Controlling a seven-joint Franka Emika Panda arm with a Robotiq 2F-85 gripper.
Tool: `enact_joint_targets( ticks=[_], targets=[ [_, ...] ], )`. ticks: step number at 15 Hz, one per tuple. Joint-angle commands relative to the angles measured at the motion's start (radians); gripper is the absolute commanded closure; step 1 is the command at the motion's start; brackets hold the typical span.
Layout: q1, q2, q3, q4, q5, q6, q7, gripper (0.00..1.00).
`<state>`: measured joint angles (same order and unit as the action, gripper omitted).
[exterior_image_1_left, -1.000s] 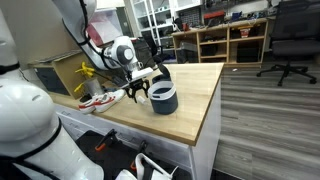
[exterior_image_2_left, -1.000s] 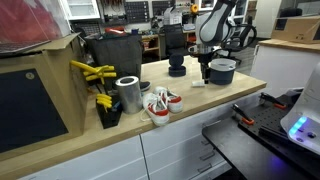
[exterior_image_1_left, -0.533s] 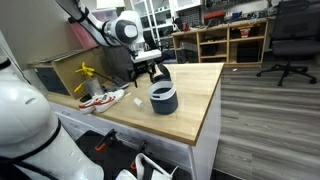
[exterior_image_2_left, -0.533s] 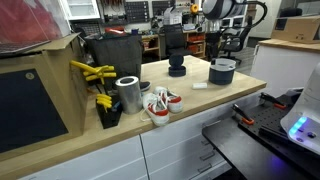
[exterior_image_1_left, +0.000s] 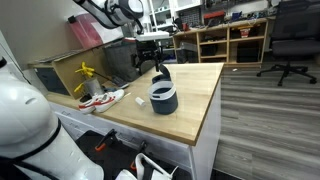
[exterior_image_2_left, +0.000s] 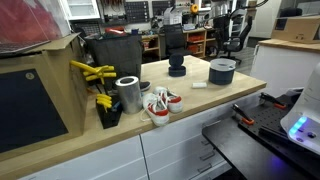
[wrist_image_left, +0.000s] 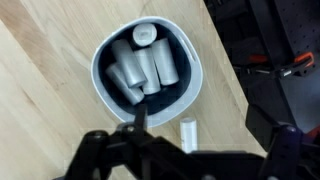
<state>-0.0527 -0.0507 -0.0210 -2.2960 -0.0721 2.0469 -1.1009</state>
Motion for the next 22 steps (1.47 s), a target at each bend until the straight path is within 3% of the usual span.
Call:
enact_joint_targets(
  ticks=[1,7,9,15,22],
  targets=[
    [0.000,-0.005,-0.021,0.052,-0.088,-0.084,-0.029,0.00],
    [-0.012,-0.054,-0.054,0.027,-0.149,-0.045,-0.171,0.00],
    [-0.020,-0.072,-0.071,0.029,-0.134,-0.068,-0.166,0.00],
    [-0.073,-0.192,-0.141,0.000,-0.034,-0.206,0.000,0.00],
    [-0.121,-0.353,-0.179,-0.066,-0.052,-0.376,0.318,0.00]
  ],
)
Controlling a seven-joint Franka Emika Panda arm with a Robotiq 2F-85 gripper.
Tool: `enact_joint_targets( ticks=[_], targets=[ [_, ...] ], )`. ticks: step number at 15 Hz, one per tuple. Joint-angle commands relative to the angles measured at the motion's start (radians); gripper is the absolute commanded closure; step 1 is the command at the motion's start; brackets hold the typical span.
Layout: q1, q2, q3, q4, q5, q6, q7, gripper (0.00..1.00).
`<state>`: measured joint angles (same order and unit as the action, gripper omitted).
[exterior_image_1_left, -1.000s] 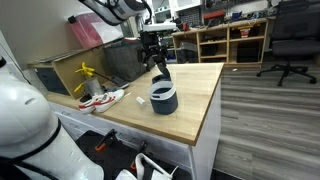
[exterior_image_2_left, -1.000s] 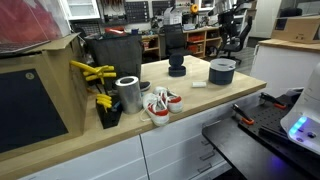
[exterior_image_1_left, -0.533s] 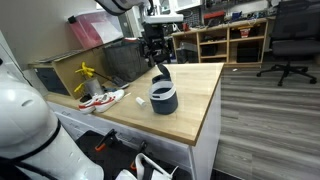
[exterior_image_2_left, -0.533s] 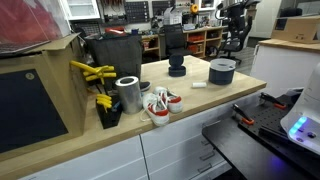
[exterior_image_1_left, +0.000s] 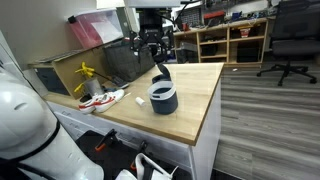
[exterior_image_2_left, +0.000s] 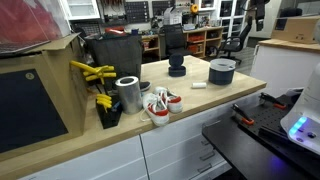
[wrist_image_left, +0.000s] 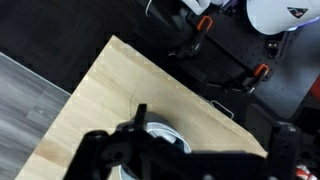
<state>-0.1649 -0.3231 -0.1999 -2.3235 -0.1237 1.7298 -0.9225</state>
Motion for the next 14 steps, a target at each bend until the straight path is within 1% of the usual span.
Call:
enact_joint_targets(
  ticks=[1,5,8,12,14],
  targets=[
    [-0.010,-0.100,-0.001,-0.041,0.003,-0.085,0.191,0.00],
    [-0.007,-0.154,-0.001,-0.040,0.014,-0.157,0.404,0.00],
    [0.008,-0.185,0.005,-0.039,0.014,-0.186,0.519,0.00],
    [0.023,-0.207,0.032,-0.035,0.028,-0.193,0.659,0.00],
    [0.033,-0.222,0.058,-0.034,0.040,-0.184,0.735,0.00]
  ],
)
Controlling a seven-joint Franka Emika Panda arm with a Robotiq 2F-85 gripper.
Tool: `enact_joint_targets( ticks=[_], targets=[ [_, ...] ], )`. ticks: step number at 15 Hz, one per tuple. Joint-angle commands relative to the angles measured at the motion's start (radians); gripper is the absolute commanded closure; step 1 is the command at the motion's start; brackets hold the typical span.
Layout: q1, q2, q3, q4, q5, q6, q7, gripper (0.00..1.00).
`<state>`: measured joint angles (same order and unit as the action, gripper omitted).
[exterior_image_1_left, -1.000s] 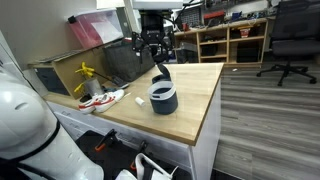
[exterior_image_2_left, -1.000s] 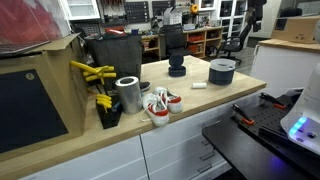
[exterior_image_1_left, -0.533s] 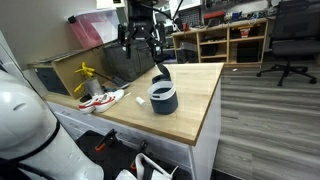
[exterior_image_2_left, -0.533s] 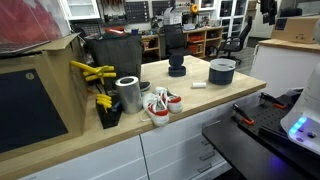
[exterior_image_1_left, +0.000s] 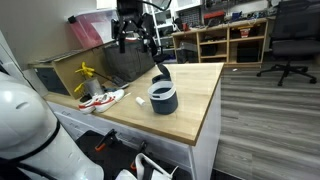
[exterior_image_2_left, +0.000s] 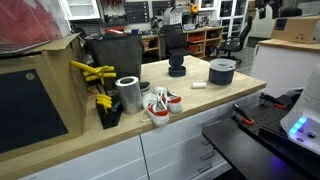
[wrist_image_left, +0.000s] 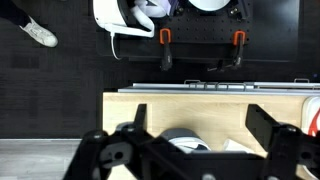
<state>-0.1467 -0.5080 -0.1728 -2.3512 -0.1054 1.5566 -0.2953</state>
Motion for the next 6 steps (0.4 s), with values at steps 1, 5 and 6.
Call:
enact_joint_targets(
  ticks=[1,5,6],
  targets=[
    [0.021,-0.043,0.044,-0.004,0.023,-0.021,0.130,0.00],
    [0.033,-0.025,0.045,0.002,0.011,-0.008,0.140,0.00],
    [0.034,-0.026,0.048,0.002,0.011,-0.008,0.147,0.00]
  ],
)
